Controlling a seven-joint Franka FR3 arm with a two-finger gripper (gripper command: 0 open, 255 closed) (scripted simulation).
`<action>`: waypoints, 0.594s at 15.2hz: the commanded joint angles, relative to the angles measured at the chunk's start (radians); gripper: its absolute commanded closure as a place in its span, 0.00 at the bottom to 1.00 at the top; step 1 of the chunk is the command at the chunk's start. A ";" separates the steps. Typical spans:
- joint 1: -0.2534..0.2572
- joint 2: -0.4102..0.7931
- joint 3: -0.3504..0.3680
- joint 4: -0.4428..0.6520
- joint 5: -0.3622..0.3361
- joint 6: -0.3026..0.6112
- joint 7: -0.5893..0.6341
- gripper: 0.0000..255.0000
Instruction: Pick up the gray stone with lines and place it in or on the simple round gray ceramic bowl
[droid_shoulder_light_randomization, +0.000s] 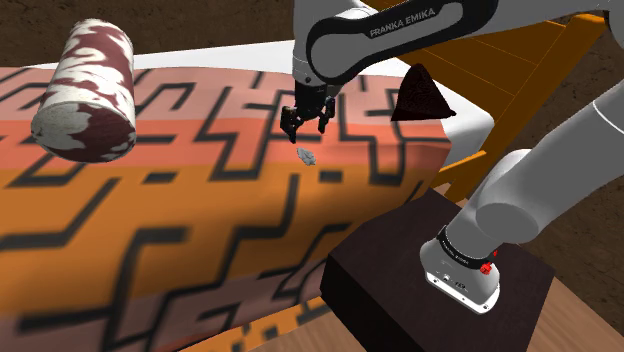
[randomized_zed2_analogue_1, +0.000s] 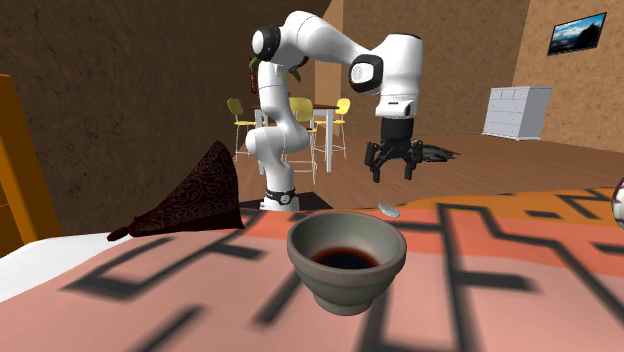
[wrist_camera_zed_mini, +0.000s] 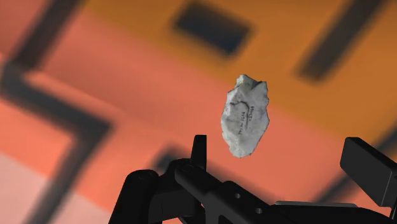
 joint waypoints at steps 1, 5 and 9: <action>0.007 0.074 0.021 0.037 -0.012 0.022 0.039 0.00; 0.008 0.097 0.023 0.005 -0.017 0.077 0.043 0.00; 0.008 0.120 0.025 -0.022 -0.023 0.126 0.048 0.00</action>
